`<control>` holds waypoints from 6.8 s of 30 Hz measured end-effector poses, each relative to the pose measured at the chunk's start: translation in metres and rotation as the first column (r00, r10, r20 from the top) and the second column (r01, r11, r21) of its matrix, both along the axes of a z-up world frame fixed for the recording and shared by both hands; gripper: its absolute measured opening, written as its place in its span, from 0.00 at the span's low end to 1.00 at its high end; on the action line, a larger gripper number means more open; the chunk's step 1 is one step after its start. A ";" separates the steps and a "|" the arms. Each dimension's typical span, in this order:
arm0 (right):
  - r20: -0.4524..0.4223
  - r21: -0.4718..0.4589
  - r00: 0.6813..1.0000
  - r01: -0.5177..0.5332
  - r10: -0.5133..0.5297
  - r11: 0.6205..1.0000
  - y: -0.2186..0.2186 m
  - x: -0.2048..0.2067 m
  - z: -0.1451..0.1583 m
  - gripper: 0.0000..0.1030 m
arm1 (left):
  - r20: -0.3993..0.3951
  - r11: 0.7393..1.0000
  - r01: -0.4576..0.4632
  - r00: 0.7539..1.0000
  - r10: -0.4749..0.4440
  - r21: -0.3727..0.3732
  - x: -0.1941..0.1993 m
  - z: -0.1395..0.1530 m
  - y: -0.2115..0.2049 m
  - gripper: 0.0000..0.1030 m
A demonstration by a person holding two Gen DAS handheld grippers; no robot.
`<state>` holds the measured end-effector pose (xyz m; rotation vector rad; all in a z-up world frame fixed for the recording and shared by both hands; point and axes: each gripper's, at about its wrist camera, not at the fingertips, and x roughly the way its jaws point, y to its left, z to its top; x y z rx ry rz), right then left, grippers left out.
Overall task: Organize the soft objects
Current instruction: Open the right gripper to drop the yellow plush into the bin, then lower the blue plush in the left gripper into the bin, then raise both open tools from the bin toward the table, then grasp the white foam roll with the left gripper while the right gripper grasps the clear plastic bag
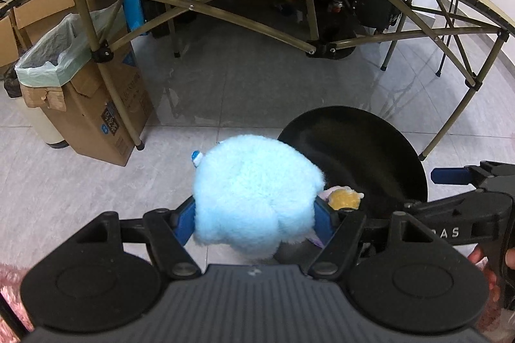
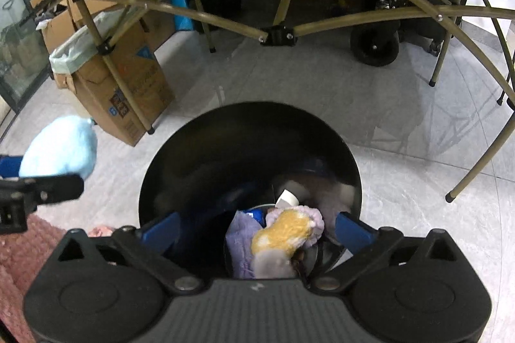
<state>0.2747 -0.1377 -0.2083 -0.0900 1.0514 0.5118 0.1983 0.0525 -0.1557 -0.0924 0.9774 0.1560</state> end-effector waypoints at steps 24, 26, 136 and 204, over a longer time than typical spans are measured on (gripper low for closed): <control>0.048 -0.003 0.999 -0.015 0.015 1.000 -0.004 -0.004 0.008 1.00 | 0.007 0.999 0.014 1.000 -0.014 0.029 0.006 0.001 -0.006 0.69; 0.054 -0.003 0.999 -0.008 0.009 1.000 -0.006 -0.005 0.009 1.00 | 0.013 0.999 0.024 1.000 -0.024 0.039 0.009 0.003 -0.010 0.69; 0.407 0.511 0.701 0.357 -0.586 0.782 -0.128 0.040 0.171 1.00 | 0.481 0.999 0.013 0.876 -0.032 0.042 0.096 0.136 -0.074 1.00; 0.249 0.454 0.726 0.497 -0.641 0.739 -0.202 0.306 0.163 1.00 | 0.299 0.998 -0.023 0.954 0.003 0.064 0.422 0.133 -0.113 0.29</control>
